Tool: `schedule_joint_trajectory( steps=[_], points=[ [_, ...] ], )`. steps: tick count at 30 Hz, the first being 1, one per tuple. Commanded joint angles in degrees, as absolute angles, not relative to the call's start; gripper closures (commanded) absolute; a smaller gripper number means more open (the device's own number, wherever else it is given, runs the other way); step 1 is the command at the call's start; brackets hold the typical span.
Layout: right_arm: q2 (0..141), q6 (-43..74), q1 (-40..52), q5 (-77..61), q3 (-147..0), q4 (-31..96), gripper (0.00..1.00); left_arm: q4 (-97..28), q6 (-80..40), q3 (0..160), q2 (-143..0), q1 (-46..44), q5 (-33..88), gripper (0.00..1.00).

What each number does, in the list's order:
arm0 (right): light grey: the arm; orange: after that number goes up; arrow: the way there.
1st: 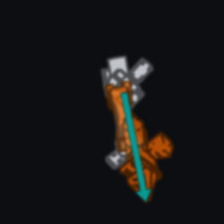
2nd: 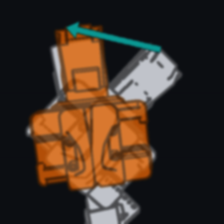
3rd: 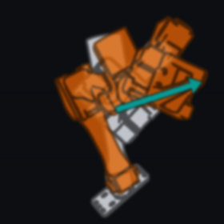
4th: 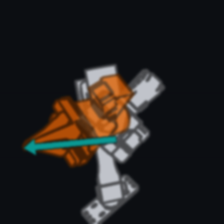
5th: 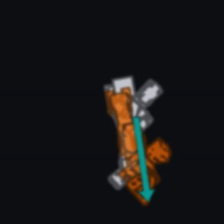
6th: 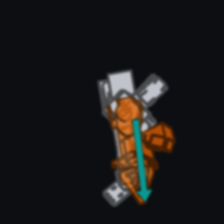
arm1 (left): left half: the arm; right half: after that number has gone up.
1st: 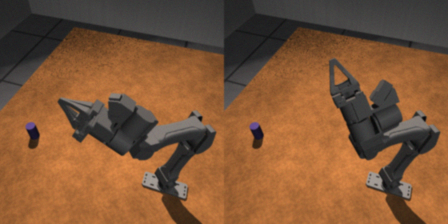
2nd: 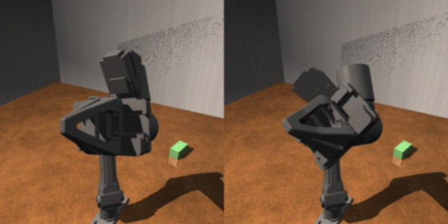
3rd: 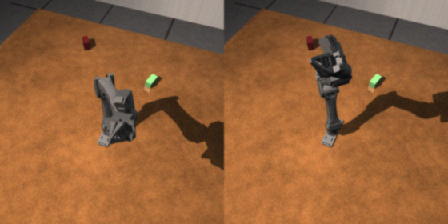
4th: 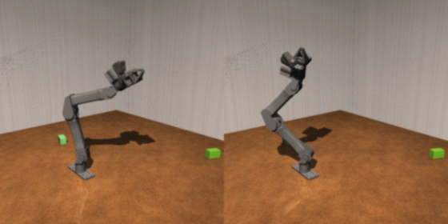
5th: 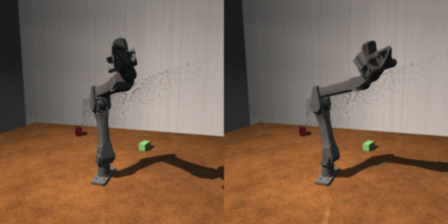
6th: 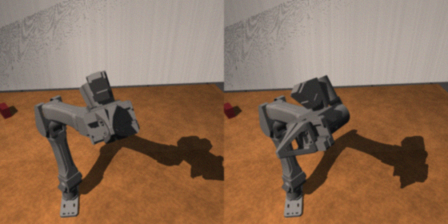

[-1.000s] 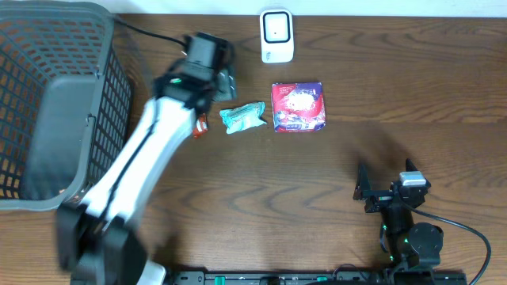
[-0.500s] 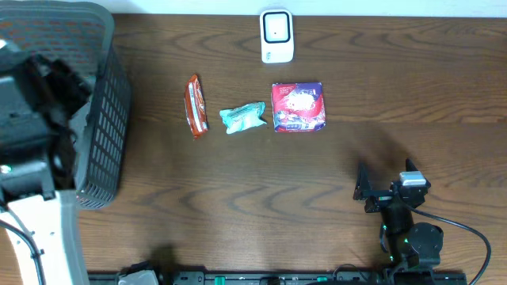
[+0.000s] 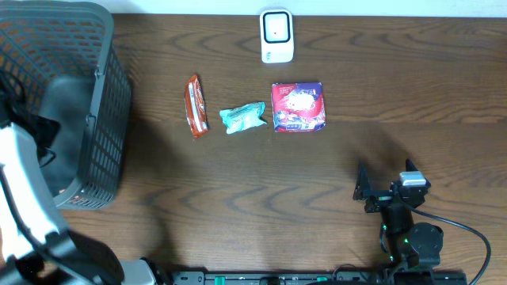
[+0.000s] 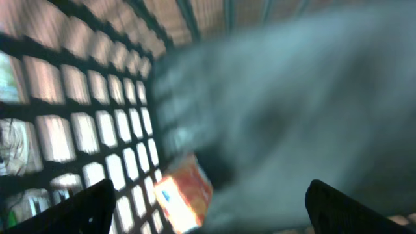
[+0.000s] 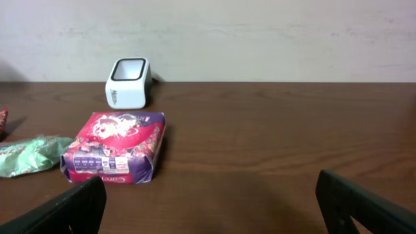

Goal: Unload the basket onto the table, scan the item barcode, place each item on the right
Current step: 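Reach the left gripper into the basket and grasp the orange pouch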

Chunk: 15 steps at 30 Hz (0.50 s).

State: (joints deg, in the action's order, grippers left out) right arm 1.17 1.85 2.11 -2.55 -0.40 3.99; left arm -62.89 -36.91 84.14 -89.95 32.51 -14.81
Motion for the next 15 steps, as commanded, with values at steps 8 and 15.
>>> schedule_joint_trajectory(
  steps=[8,15],
  points=[
    [1.13,1.02,2.31,-2.04,-0.32,4.21,0.01,-65.06,-44.25,80.73,-104.25,32.47,-6.63,0.07],
    [1.13,1.02,2.31,-2.04,-0.32,4.21,0.01,-63.72,-44.27,80.68,-107.5,32.45,-6.63,0.07]
  ],
)
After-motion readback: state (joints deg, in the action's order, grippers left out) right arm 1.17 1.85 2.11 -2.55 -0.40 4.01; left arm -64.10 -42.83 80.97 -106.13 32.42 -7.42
